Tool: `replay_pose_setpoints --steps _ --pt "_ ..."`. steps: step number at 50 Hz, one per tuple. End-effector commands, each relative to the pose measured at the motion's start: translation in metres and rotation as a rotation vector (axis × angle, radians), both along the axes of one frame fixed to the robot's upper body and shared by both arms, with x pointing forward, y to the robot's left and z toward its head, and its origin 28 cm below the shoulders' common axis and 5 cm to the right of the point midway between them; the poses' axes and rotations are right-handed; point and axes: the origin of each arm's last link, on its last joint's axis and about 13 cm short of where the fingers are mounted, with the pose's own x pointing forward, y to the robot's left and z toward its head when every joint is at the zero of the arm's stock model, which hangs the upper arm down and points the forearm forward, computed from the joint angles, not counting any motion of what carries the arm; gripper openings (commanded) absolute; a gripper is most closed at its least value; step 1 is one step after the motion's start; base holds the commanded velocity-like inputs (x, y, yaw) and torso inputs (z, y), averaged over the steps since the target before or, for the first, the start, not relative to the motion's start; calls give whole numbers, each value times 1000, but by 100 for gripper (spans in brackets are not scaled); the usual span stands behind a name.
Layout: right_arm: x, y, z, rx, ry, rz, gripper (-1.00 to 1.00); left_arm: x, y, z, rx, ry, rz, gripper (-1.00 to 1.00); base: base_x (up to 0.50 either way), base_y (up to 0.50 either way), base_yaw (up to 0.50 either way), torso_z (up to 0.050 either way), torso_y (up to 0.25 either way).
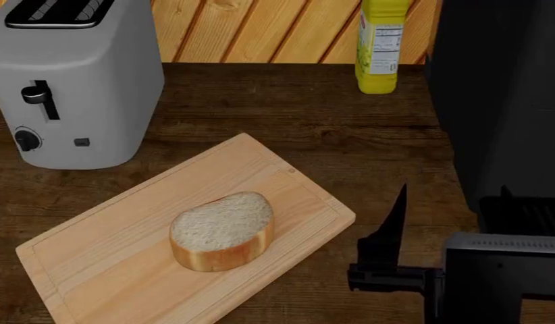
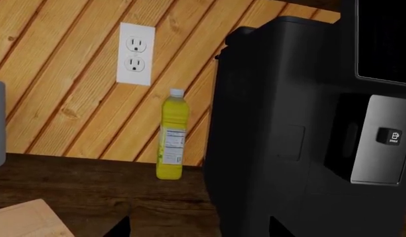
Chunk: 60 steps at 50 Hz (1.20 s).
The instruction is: Pick up the wedge of cheese and place it on the slice of bread to prepare a simple cheese on bread dish.
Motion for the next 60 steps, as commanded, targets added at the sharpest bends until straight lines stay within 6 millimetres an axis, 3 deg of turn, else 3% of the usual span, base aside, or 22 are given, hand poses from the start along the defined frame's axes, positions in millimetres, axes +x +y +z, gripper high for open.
replay_pose_setpoints --steps 1,60 --pt "0 2 -2 -3 7 5 100 11 6 0 36 11 -12 100 0 0 0 0 0" --pt "-5 3 -6 -11 22 7 100 32 19 -17 59 41 -7 100 0 0 0 0 0"
